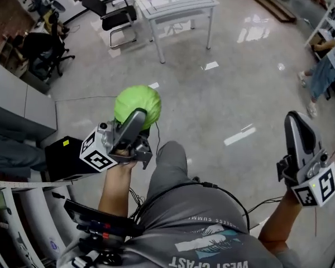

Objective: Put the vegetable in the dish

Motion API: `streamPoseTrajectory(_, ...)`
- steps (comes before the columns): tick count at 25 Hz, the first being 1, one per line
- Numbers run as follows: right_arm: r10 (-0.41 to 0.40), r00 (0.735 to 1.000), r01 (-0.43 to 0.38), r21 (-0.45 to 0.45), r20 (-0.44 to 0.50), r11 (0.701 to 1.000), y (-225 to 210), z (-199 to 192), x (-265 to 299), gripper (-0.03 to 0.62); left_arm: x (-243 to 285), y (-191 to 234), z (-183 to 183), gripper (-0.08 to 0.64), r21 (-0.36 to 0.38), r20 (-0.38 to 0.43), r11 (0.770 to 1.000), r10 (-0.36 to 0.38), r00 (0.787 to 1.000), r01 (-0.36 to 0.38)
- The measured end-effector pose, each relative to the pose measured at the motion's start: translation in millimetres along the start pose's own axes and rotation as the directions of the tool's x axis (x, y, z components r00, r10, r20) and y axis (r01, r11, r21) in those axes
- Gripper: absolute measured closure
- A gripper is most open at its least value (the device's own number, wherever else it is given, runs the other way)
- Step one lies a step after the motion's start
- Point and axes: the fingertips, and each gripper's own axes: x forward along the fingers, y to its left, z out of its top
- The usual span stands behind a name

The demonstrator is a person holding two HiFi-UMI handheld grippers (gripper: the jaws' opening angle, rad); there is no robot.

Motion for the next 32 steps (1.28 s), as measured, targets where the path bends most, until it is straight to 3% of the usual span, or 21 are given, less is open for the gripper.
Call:
streamPoseTrajectory(7,-0.056,0.998,0.056,-0.005,0.009,0.998,-37,-24,70,0.584,34,90,9,0.29,-0.027,-0.051,0.999,-0.033,0.998,0.032)
streamPoseTrajectory(14,-0.104,0.993,0.106,-0.045,0.05,0.993,-54,-12,161,0.584,61,163,40,0.29,-0.035,-0.086,0.997,-0.075,0.994,0.072)
streamPoseTrajectory(22,-0.124,0.992,0.124,-0.001,0.036,0.992,-101,-33,177,0.584,92,204,32,0.29,-0.054,-0.093,0.996,-0.071,0.993,0.066)
streamPoseTrajectory(32,-0.08,0.997,0.08,0.009,0.015,0.997,-212,-62,189,0.584,172,249,-8,0.29,-0.03,-0.068,0.999,-0.047,0.997,0.045)
